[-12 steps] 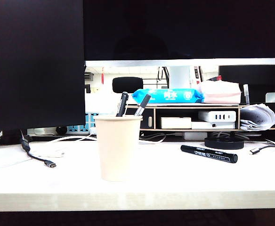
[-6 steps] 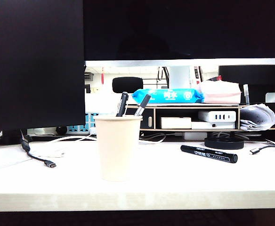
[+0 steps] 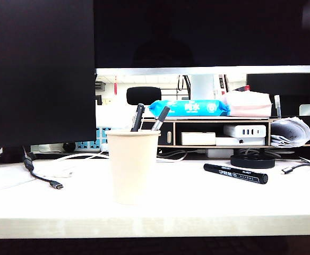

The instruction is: Pick up the marker from the paper cup and put it on the table.

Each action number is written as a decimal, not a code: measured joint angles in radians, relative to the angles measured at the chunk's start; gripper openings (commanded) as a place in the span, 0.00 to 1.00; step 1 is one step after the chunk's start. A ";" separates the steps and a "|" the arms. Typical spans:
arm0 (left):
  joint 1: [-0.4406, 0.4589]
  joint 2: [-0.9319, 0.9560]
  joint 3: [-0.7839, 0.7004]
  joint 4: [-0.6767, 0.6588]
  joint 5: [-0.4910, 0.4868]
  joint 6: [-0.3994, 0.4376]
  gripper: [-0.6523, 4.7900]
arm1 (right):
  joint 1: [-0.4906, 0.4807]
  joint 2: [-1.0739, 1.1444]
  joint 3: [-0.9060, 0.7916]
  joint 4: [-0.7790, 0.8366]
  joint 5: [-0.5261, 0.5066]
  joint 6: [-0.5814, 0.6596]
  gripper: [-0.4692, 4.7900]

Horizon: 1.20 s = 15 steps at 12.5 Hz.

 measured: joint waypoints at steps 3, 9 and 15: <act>0.000 0.000 0.000 0.000 0.000 0.000 0.11 | 0.000 0.000 -0.151 0.119 0.000 -0.006 0.08; 0.000 0.000 0.000 0.000 0.000 0.000 0.11 | 0.000 -0.002 -0.197 0.141 0.000 -0.001 0.08; 0.000 0.000 0.000 0.006 0.005 -0.049 0.11 | 0.000 -0.002 -0.197 0.133 0.000 -0.002 0.08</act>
